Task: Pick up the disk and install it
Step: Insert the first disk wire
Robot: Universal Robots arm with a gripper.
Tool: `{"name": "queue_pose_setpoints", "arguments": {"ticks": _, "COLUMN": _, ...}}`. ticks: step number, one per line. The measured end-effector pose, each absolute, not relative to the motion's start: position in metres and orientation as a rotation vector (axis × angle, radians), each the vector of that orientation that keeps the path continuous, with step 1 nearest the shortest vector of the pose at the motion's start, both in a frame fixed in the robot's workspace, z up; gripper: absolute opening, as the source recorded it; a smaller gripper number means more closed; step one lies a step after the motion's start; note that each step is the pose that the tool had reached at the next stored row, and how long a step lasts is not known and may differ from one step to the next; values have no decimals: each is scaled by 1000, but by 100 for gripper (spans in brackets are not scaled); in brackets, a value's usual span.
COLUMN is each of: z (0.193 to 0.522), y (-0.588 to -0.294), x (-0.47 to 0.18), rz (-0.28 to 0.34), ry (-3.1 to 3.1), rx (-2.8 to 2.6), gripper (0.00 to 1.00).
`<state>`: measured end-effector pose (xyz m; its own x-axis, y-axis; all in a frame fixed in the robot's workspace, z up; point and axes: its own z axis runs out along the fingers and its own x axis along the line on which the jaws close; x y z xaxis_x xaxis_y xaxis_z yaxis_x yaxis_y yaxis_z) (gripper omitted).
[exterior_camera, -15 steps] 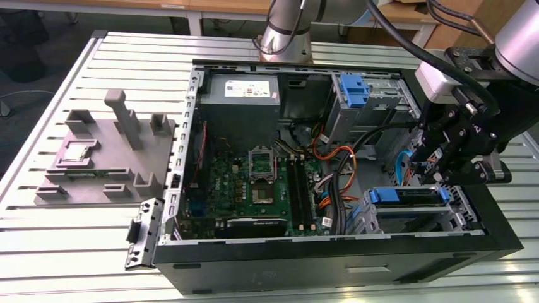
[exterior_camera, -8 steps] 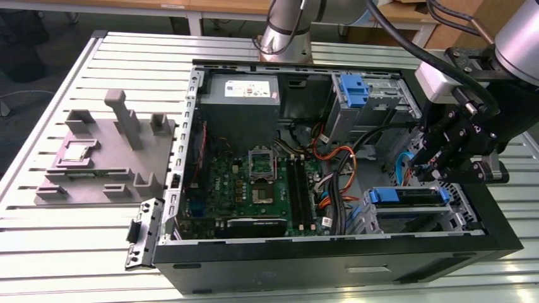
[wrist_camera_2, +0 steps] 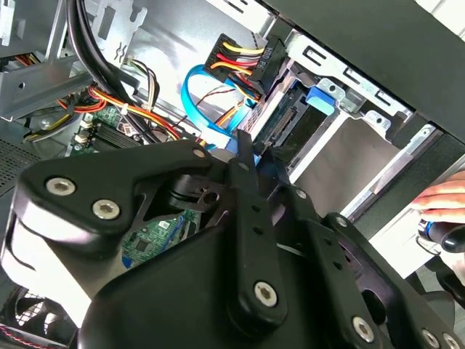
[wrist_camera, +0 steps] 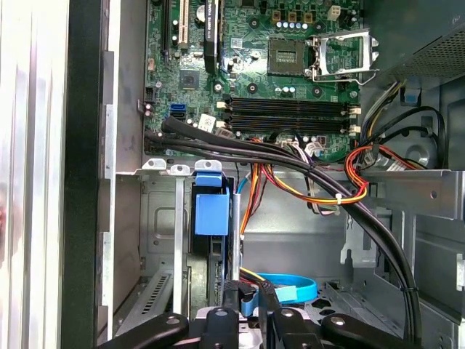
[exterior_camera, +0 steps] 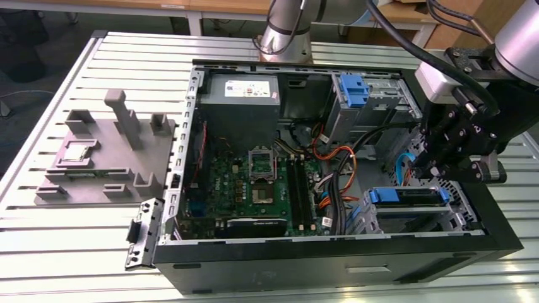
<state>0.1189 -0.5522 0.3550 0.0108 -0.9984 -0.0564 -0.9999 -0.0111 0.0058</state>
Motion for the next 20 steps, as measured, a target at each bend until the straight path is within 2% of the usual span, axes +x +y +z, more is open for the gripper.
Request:
{"name": "queue_pose_setpoints", "arguments": {"ticks": 6, "z": 355, "y": -552, "x": 119, "rz": 69, "ry": 2184, "rx": -2208, "gripper": 24}}
{"name": "queue_pose_setpoints", "arguments": {"ticks": 7, "z": 355, "y": -552, "x": 119, "rz": 69, "ry": 2184, "rx": -2208, "gripper": 18}}
{"name": "queue_pose_setpoints", "arguments": {"ticks": 8, "z": 355, "y": -552, "x": 119, "rz": 69, "ry": 2184, "rx": -2208, "gripper": 16}}
{"name": "queue_pose_setpoints", "arguments": {"ticks": 20, "z": 354, "y": -553, "x": 113, "rz": 61, "ry": 2180, "rx": -2205, "gripper": 16}}
